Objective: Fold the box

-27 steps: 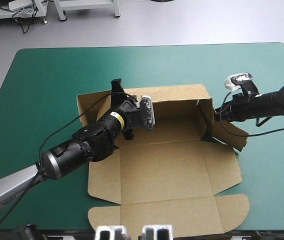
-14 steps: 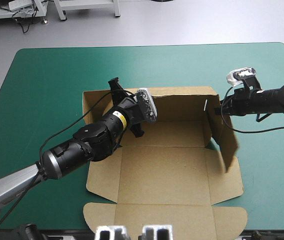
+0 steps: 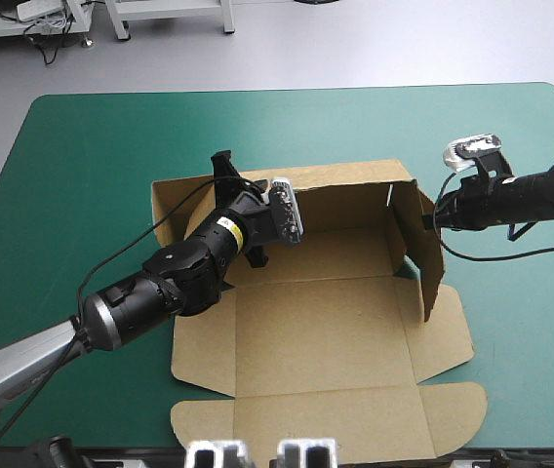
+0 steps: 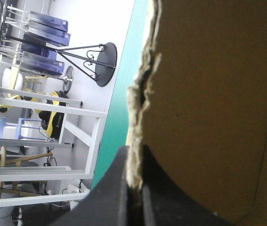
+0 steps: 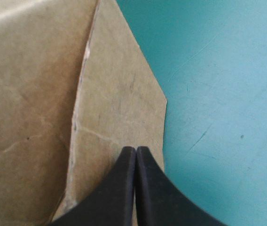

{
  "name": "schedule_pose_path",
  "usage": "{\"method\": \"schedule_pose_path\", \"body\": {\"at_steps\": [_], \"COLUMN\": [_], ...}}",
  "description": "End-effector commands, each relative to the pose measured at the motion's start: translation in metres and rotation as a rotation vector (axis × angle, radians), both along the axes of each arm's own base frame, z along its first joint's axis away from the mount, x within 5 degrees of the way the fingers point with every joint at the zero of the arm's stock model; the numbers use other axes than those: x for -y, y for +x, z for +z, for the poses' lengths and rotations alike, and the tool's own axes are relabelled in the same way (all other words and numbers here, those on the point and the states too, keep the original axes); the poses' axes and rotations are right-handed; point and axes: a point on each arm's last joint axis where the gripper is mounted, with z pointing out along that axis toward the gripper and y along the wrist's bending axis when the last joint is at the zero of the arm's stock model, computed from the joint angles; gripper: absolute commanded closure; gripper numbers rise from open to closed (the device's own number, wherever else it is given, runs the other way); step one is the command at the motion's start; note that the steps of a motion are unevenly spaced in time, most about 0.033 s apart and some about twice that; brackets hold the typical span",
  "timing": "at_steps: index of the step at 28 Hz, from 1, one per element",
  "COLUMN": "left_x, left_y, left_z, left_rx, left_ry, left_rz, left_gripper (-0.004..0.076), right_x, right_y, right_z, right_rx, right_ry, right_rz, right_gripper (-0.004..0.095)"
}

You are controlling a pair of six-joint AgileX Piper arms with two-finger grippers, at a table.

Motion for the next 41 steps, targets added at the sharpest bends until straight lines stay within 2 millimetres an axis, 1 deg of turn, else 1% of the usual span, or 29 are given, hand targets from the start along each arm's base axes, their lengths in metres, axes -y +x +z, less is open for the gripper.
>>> {"method": "schedule_pose_path", "body": {"at_steps": [1, 5, 8, 10, 15, 17, 20, 21, 23, 25, 28, 31, 34, 38, 41], "left_x": [-0.004, -0.002, 0.001, 0.001, 0.002, 0.002, 0.002, 0.002, 0.002, 0.002, 0.002, 0.003, 0.004, 0.005, 0.005], "left_y": [-0.005, -0.005, -0.002, 0.0, 0.001, 0.001, 0.001, 0.001, 0.001, 0.001, 0.001, 0.002, 0.003, 0.004, 0.004], "left_z": [0.019, 0.013, 0.003, -0.001, -0.003, -0.003, -0.003, -0.003, -0.003, -0.004, -0.004, -0.006, -0.009, -0.01, -0.01], "left_rx": [0.068, 0.063, 0.039, 0.037, 0.033, 0.033, 0.033, 0.033, 0.033, 0.032, 0.029, 0.025, 0.02, 0.018, 0.022], "left_ry": [0.017, 0.113, 0.185, 0.227, 0.237, 0.237, 0.237, 0.237, 0.237, 0.238, 0.236, 0.248, 0.255, 0.256, 0.259], "left_rz": [-0.031, -0.073, -0.088, -0.085, -0.085, -0.085, -0.085, -0.085, -0.085, -0.085, -0.083, -0.083, -0.08, -0.083, -0.084], "left_gripper": [0.0734, 0.0734, 0.0734, 0.0734, 0.0734, 0.0734, 0.0734, 0.0734, 0.0734, 0.0734, 0.0734, 0.0734, 0.0734, 0.0734, 0.0734], "right_x": [-0.003, -0.005, -0.006, -0.006, -0.003, -0.001, 0.002, 0.003, 0.003, 0.002, -0.002, -0.005, -0.008, -0.011, -0.011], "right_y": [-0.009, -0.014, -0.015, -0.014, -0.012, -0.012, -0.014, -0.016, -0.018, -0.021, -0.025, -0.025, -0.024, -0.02, -0.013], "right_z": [0.012, -0.004, -0.012, -0.013, -0.013, -0.015, -0.019, -0.02, -0.022, -0.023, -0.024, -0.022, -0.019, -0.016, -0.017], "right_rx": [0.094, 0.122, 0.138, 0.172, 0.226, 0.222, 0.194, 0.174, 0.145, 0.126, 0.123, 0.148, 0.185, 0.25, 0.273], "right_ry": [0.044, 0.042, 0.044, 0.025, -0.037, -0.071, -0.134, -0.148, -0.158, -0.154, -0.149, -0.129, -0.095, -0.076, -0.04], "right_rz": [0.0, 0.019, 0.044, 0.063, 0.076, 0.087, 0.115, 0.118, 0.135, 0.169, 0.242, 0.279, 0.297, 0.306, 0.271], "right_gripper": [0.0931, 0.0932, 0.0932, 0.0932, 0.0915, 0.086, 0.0708, 0.0639, 0.0555, 0.0501, 0.0473, 0.0445, 0.0415, 0.0412, 0.0412]}}
